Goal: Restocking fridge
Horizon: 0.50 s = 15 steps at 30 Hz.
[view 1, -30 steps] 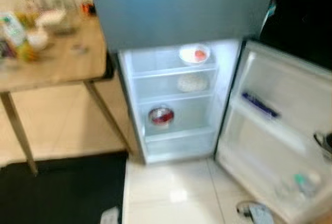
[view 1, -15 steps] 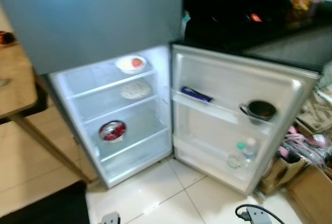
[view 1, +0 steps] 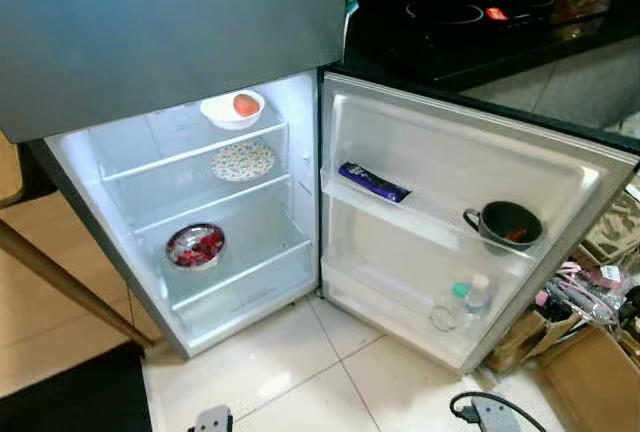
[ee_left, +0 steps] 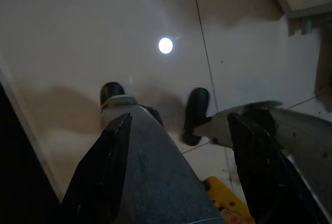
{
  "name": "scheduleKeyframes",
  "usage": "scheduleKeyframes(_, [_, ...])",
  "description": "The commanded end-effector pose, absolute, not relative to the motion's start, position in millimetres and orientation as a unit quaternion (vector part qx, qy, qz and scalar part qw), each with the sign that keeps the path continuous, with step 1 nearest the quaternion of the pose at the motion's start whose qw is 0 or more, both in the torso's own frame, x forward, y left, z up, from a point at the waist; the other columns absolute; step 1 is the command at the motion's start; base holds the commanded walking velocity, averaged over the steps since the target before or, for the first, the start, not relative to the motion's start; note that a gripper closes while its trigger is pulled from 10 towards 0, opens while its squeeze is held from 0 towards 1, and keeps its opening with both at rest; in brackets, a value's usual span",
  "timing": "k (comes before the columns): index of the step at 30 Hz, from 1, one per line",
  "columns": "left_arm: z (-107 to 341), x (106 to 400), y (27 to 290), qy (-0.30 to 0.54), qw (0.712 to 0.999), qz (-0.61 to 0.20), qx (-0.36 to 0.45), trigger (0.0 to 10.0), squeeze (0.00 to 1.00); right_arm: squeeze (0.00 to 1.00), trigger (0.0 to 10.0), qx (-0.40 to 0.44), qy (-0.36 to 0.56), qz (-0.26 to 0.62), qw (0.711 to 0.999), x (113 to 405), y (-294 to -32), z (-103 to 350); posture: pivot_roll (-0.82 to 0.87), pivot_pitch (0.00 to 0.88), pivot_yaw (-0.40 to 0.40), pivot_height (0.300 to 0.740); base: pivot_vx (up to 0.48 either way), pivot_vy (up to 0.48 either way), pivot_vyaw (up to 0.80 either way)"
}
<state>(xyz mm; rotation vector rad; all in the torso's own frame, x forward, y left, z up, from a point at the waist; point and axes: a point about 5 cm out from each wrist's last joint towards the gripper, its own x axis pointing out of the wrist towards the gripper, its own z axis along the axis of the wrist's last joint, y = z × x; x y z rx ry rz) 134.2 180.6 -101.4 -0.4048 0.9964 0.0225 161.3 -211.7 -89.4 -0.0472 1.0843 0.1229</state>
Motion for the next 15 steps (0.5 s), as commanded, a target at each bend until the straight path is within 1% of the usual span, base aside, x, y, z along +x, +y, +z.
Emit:
scheduleKeyframes(1, [-103.5,128.9,178.3,0.486,0.852,0.005,-0.195,10.0,0.0,0.0,10.0,-0.024,0.517,0.053,0.854,159.1,-215.6,-89.5,-0.12,0.0,0.013,0.74,0.0,-0.48,0.0])
scheduleKeyframes(15, [-103.7,128.8,176.0,0.487,0.851,0.001,-0.2,10.0,0.0,0.0,10.0,-0.025,0.516,0.053,0.855,159.6,-216.2,-89.1,-0.12,0.0,0.013,0.74,0.0,-0.48,0.0])
